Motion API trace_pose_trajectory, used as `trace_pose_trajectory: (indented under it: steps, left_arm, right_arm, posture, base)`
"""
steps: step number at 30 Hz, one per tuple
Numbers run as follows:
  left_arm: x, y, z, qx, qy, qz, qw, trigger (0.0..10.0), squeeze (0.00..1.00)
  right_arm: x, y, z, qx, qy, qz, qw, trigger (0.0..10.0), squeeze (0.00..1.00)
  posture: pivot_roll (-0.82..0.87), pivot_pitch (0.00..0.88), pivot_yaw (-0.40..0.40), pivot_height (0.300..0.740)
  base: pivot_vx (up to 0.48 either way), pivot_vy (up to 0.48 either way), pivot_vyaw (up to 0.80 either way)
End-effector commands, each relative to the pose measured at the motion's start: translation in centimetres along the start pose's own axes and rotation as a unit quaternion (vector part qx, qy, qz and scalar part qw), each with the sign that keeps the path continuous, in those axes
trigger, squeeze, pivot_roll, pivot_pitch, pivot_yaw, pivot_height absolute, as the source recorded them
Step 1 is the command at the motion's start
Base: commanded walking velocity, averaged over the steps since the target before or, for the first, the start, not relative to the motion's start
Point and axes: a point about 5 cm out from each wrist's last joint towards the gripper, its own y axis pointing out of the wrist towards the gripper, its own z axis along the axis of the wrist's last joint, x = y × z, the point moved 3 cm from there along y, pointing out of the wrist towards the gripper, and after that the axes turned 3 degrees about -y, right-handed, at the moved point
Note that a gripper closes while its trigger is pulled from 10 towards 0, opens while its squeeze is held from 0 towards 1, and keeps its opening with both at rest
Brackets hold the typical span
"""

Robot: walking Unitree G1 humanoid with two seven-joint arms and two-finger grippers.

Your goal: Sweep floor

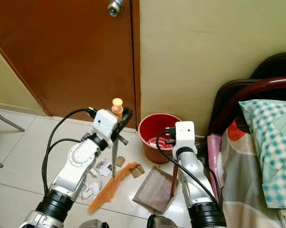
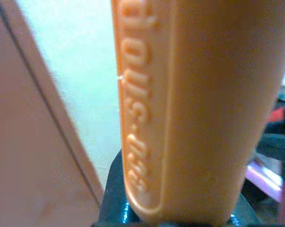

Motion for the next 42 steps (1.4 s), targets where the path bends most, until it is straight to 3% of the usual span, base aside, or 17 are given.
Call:
trace_pose_trajectory:
  steps: [1, 12, 16, 17, 22, 23, 24, 28, 29, 36, 41, 42]
  left_arm:
    - [0.6, -0.4, -0.6, -0.013, -0.023, -0.009, 1.000, 10.0, 0.00]
    - [1.0, 0.1, 2.6, 0.057, -0.135, 0.027, 0.989, 10.0, 0.00]
    - [0.1, -0.1, 3.2, 0.066, -0.133, 0.045, 0.988, 10.0, 0.00]
    - [-1.1, -0.7, 3.4, 0.070, -0.129, 0.067, 0.987, 10.0, 0.00]
    - [-2.9, -1.9, 3.5, 0.067, -0.119, 0.098, 0.986, 10.0, 0.00]
    - [-3.3, -2.3, 3.5, 0.066, -0.116, 0.106, 0.985, 10.0, 0.00]
    - [-4.9, -3.7, 3.9, 0.068, -0.104, 0.137, 0.983, 10.0, 0.00]
    - [-5.8, -4.9, 4.4, 0.072, -0.097, 0.156, 0.980, 10.0, 0.00]
    - [-6.4, -5.8, 4.7, 0.074, -0.100, 0.169, 0.978, 10.0, 0.00]
    - [-7.3, -7.0, 6.5, 0.094, -0.112, 0.192, 0.970, 10.0, 0.00]
    - [-7.4, -7.0, 6.4, 0.090, -0.111, 0.198, 0.970, 10.0, 0.00]
    - [-7.7, -7.1, 5.4, 0.071, -0.100, 0.207, 0.971, 10.0, 0.00]
  right_arm:
    - [0.1, 0.0, -0.2, -0.005, 0.003, 0.000, 1.000, 10.0, 0.00]
    - [-0.7, 0.3, -0.3, -0.013, 0.000, 0.020, 1.000, 10.0, 0.00]
    - [-0.7, 0.3, -0.3, -0.012, 0.000, 0.020, 1.000, 10.0, 0.00]
    - [-0.6, 0.3, -0.3, -0.012, 0.000, 0.020, 1.000, 10.0, 0.00]
    - [-0.3, 0.3, -0.5, -0.013, 0.001, 0.019, 1.000, 10.0, 0.00]
    - [-0.3, 0.4, -0.5, -0.013, 0.000, 0.019, 1.000, 10.0, 0.00]
    - [0.0, 0.4, -0.6, -0.014, -0.002, 0.017, 1.000, 10.0, 0.00]
    - [0.1, 0.5, -0.6, -0.013, -0.005, 0.017, 1.000, 10.0, 0.00]
    - [0.2, 0.5, -0.6, -0.014, -0.008, 0.018, 1.000, 10.0, 0.00]
    - [0.2, 0.8, -0.6, -0.014, -0.020, 0.024, 0.999, 10.0, 0.00]
    - [0.1, 0.8, -0.7, -0.013, -0.022, 0.027, 0.999, 10.0, 0.00]
    - [0.1, 0.8, -0.6, -0.013, -0.023, 0.028, 0.999, 10.0, 0.00]
  posture:
    - [-0.01, 0.128, 0.008, 0.740]
    - [0.00, 0.123, -0.002, 0.740]
    - [-0.01, 0.120, 0.001, 0.740]
    - [-0.01, 0.116, 0.005, 0.740]
    - [0.00, 0.114, 0.004, 0.740]
    - [0.00, 0.114, 0.004, 0.740]
    - [-0.01, 0.110, -0.003, 0.740]
    - [0.00, 0.109, -0.010, 0.740]
    - [0.00, 0.108, -0.013, 0.740]
    - [0.01, 0.104, -0.026, 0.740]
    - [0.01, 0.104, -0.026, 0.740]
    - [0.00, 0.100, -0.030, 0.740]
  base:
    - [0.000, 0.000, 0.00]
    - [0.000, 0.000, 0.00]
    - [0.000, 0.000, 0.00]
    - [0.000, 0.000, 0.00]
    - [0.000, 0.000, 0.00]
    - [0.000, 0.000, 0.00]
    - [0.000, 0.000, 0.00]
    - [0.000, 0.000, 0.00]
    - [0.000, 0.000, 0.00]
    - [0.000, 0.000, 0.00]
    - [0.000, 0.000, 0.00]
    - [0.000, 0.000, 0.00]
